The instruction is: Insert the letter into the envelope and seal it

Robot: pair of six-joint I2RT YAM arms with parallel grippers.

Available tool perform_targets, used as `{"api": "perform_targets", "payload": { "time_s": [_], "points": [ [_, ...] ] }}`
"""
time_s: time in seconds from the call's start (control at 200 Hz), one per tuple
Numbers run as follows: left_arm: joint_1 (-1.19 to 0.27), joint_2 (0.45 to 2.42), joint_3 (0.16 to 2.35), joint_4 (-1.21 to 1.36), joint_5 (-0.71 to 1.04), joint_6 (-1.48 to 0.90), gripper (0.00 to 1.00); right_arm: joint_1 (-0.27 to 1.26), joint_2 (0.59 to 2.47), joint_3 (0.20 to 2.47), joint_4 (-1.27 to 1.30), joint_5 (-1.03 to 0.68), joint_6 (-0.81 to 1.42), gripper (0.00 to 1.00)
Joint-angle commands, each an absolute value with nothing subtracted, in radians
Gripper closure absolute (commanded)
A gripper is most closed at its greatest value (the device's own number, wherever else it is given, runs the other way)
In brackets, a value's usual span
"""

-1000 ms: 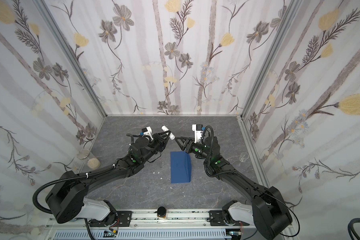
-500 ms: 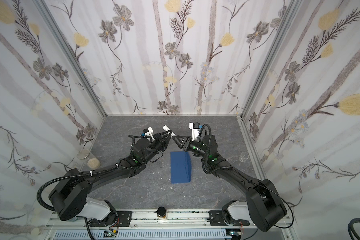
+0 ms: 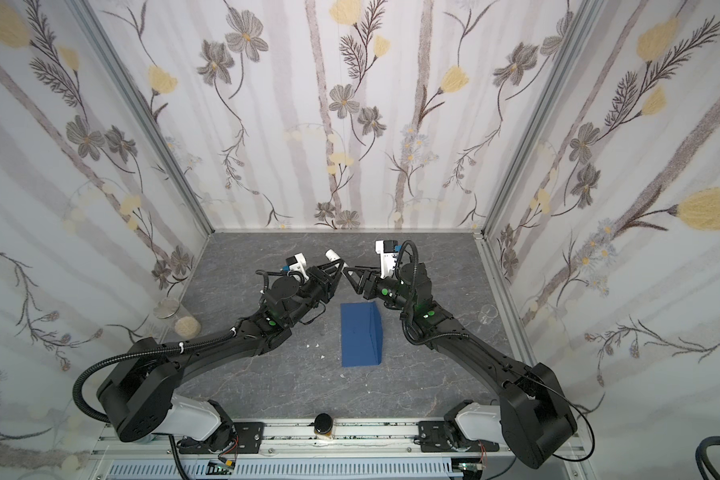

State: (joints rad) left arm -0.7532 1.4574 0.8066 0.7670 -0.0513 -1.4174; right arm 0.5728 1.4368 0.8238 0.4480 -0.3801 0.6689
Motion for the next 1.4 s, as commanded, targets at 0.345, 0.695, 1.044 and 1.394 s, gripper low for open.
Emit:
{"api": "perform_targets", "payload": {
  "time_s": [0.345, 0.695, 1.044, 1.394],
  "points": [
    [-0.709, 1.403, 0.836, 0.582, 0.079, -1.371, 1.0, 0.649, 1.33, 0.837, 0.161, -0.124, 0.285, 0.44],
    [-0.683, 1.383, 0.888, 0.402, 0.183, -1.322, 1.0, 0.724, 1.332, 0.866, 0.11, -0.055, 0.111, 0.44],
    [-0.678, 1.387, 0.91, 0.391, 0.235, -1.316, 1.0, 0.77, 1.381, 0.901, 0.118, -0.004, 0.068, 0.45],
    [-0.679, 1.371, 0.907, 0.393, 0.249, -1.317, 1.0, 0.773, 1.414, 0.926, 0.138, 0.0, 0.063, 0.59]
  ]
}}
